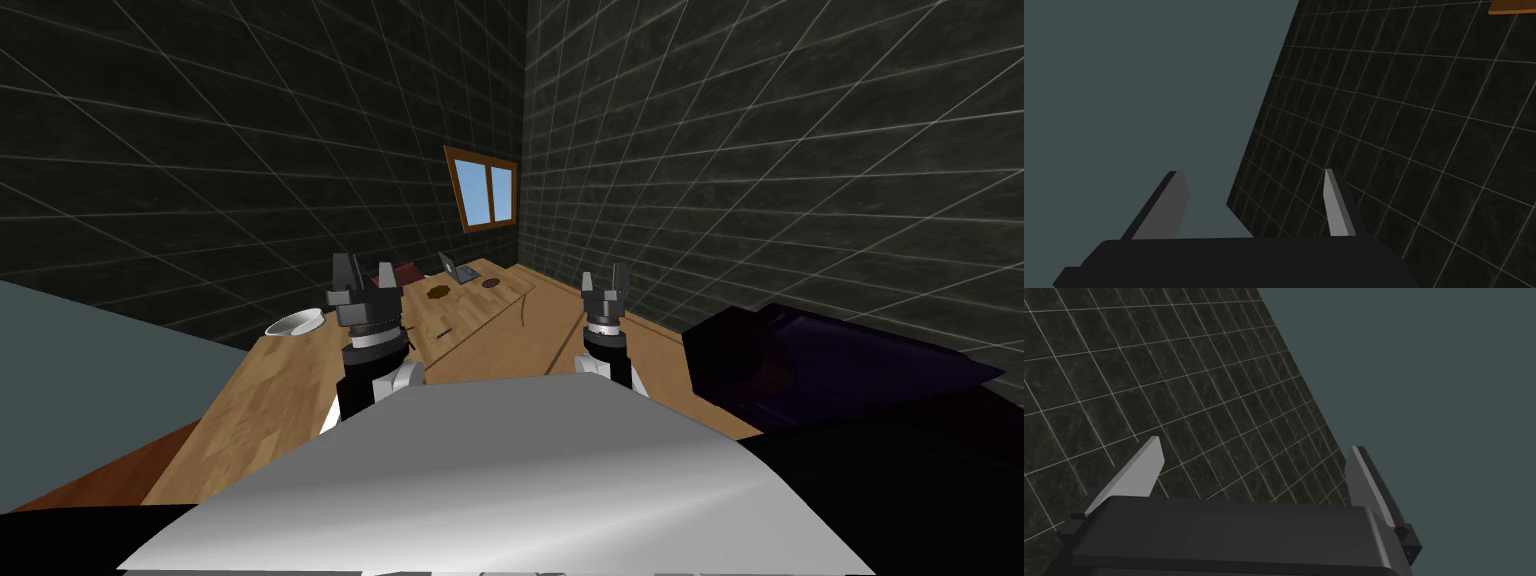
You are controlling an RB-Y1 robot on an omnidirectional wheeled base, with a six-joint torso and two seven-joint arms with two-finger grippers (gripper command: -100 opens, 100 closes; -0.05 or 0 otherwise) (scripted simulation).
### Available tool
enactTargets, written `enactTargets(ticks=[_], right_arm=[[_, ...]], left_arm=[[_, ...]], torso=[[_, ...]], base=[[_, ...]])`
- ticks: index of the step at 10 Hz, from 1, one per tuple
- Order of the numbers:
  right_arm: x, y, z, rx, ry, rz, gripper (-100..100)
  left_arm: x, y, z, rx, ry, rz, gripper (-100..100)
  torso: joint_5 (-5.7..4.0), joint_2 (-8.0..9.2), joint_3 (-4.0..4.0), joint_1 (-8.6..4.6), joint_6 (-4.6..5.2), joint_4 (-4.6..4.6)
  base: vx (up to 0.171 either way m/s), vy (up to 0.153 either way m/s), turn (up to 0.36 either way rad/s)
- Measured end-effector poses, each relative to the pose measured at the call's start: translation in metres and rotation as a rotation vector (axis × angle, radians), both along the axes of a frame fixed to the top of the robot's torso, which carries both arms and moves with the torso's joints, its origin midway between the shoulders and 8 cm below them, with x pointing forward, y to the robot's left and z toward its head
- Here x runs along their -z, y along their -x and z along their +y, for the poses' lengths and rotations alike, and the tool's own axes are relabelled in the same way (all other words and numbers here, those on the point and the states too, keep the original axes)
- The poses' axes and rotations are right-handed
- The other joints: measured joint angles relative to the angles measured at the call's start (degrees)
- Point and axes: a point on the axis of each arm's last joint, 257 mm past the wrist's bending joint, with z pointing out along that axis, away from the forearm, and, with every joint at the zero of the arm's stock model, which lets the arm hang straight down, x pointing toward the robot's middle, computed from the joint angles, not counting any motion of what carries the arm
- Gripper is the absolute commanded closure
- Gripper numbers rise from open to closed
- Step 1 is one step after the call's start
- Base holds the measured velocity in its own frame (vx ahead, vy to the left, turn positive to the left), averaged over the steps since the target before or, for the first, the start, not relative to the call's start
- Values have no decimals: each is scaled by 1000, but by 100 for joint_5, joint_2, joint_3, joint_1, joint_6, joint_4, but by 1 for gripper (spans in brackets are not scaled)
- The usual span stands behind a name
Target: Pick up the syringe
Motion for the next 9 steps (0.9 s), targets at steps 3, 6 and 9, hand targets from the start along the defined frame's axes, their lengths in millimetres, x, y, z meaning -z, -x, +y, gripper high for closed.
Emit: enactTargets(ticks=[3,6,9], right_arm=[[0,0,0,0,0,0,0],[0,0,0,0,0,0,0],[0,0,0,0,0,0,0]], left_arm=[[20,-21,7,19,-4,89,-100],[40,-48,14,26,7,175,-100],[68,-75,33,30,31,289,-100]], torso=[[-2,-17,-10,-10,0,-4],[-1,-16,-9,-7,0,-4],[-2,-20,-12,-11,0,-5]], base=[[45,-33,-5],[38,-24,-5],[48,-36,-5]])
